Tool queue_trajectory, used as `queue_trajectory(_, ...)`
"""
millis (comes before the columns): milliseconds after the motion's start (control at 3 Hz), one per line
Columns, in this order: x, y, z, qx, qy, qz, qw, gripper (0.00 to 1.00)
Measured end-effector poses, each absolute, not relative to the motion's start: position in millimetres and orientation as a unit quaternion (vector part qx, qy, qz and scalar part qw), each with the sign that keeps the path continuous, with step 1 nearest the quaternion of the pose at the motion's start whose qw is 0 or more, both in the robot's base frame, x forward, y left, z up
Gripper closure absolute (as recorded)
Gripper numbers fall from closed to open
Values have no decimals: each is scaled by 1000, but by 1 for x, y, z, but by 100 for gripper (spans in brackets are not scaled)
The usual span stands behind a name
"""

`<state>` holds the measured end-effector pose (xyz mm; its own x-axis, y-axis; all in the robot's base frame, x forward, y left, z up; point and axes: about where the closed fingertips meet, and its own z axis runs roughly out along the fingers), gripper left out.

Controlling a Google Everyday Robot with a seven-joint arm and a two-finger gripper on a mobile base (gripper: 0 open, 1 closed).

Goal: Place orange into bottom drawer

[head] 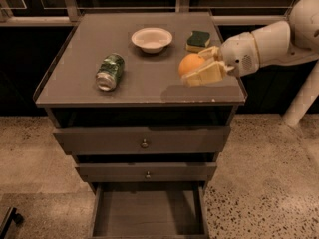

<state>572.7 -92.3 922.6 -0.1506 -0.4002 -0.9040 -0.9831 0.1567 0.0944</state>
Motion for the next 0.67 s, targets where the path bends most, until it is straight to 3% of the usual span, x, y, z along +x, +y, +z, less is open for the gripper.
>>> queue_trajectory(667,557,-79,891,-527,662,401,351,100)
